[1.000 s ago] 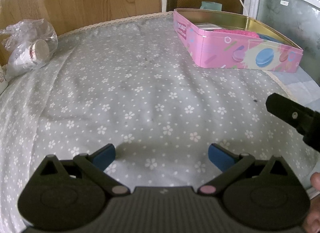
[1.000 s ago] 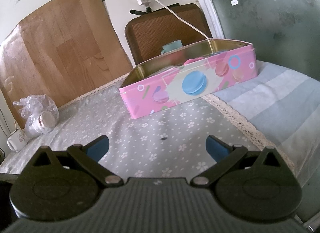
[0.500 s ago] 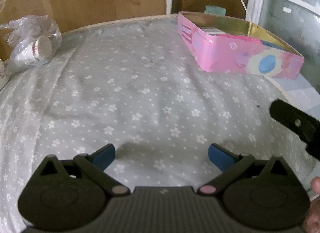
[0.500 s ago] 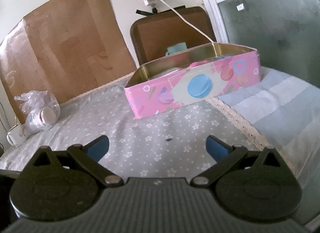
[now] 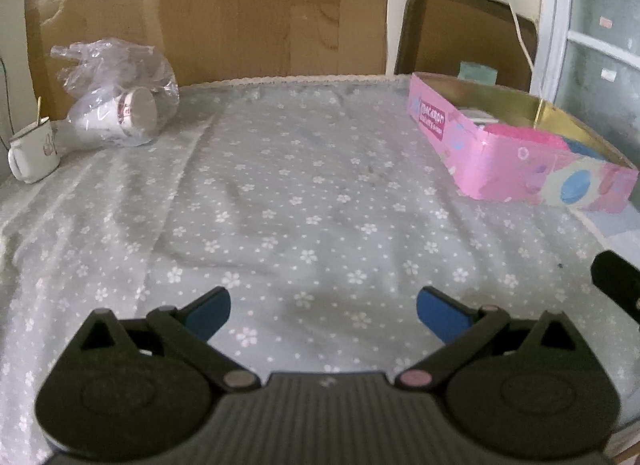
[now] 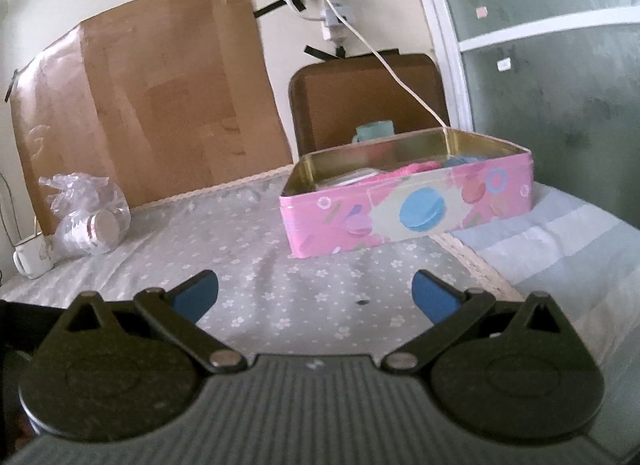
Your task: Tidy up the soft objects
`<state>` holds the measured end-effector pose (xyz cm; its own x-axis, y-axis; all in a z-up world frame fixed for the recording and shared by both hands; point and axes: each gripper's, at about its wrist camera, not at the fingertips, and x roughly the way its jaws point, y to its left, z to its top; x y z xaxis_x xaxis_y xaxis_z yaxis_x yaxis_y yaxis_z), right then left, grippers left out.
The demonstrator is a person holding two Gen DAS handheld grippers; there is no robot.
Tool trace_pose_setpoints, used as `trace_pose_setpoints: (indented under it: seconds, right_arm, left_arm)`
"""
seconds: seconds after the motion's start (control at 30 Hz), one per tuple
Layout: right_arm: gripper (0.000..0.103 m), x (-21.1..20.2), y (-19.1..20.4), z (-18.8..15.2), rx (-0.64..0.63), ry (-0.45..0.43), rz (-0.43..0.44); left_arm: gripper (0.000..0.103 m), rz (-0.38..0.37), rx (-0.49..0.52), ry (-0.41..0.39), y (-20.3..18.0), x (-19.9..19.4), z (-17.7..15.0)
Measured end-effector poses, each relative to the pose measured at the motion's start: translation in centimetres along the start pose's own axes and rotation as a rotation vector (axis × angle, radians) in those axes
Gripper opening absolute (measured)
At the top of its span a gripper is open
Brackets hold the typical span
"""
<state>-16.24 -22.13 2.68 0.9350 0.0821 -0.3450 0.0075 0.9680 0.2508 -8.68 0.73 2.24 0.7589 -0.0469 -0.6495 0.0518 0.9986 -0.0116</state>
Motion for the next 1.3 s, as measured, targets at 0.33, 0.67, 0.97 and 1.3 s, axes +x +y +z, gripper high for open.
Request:
trace_pose_setpoints:
  seconds: [0.33, 0.67, 0.97, 1.3]
  right_arm:
    - [0.103, -0.7, 1.4, -0.2, -0.004, -0.029, -0.006]
    - [0.103, -1.1, 4.5, -0.6, -0.101, -0.019, 0.038]
    - [0.103, -0.5, 6.3, -1.2, -0.149, 0.045, 0.067]
    - [0.103, 0.4, 8.9, -2.0, -0.214, 0.093, 0.103]
  left_arm:
    - [0.103, -0.010, -0.030, -0.034, 1.5, -1.0, -0.6]
    - [0.103, 0.025, -0.060, -0.021, 3.6, -1.2, -1.3]
    - [0.103, 0.034, -0.100, -0.013, 5.9, -1.1, -1.9]
    - [0.103, 0.072, -0.178, 0.006, 9.5, -0.7, -2.6]
